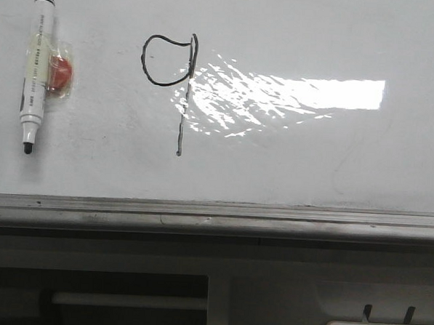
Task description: Write number 9 on whiteboard
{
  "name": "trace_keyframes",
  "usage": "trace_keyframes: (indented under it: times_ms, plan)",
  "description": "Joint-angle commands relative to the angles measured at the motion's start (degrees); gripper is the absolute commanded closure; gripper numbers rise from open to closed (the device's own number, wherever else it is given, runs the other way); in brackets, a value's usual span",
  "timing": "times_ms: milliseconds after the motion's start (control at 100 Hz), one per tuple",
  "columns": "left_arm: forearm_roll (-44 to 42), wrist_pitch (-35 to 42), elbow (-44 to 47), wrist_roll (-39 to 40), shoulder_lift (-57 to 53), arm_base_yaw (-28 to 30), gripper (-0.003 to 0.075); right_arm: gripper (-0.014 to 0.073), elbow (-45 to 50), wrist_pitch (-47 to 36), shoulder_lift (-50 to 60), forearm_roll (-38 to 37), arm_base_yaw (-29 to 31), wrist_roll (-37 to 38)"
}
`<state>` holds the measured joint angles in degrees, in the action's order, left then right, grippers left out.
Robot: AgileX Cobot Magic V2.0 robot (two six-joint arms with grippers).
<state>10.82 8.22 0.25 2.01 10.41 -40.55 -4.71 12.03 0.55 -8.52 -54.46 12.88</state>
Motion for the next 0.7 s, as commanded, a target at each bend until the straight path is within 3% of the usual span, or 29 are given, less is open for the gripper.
trace_keyframes:
  times_ms: [0, 40, 250, 490, 690]
  plan:
    - [0.2, 9.0, 1.6, 0.0, 0.5, 0.5, 0.0740, 0.0663, -1.6, -3.9, -0.6, -0.7, -0.1, -0.3]
    - [0.2, 11.0, 2.6, 0.0, 0.5, 1.3, 0.0740, 0.0663, -1.6, -3.9, -0.6, -0.7, -0.1, -0.3]
    - [-2.7, 5.9, 2.3, 0.0, -3.6, 12.5, 0.0740, 0.0663, -1.6, -3.9, -0.6, -0.7, -0.1, -0.3]
    - [-8.6, -9.1, 2.4, 0.1, -12.0, 29.3, 0.0740, 0.0663, -1.6, -3.9, -0.6, -0.7, -0.1, -0.3]
    - [-10.0, -23.5, 2.4, 0.3, -12.3, 37.8, 0.0740, 0.0663, -1.6, -3.9, -0.6, -0.7, -0.1, -0.3]
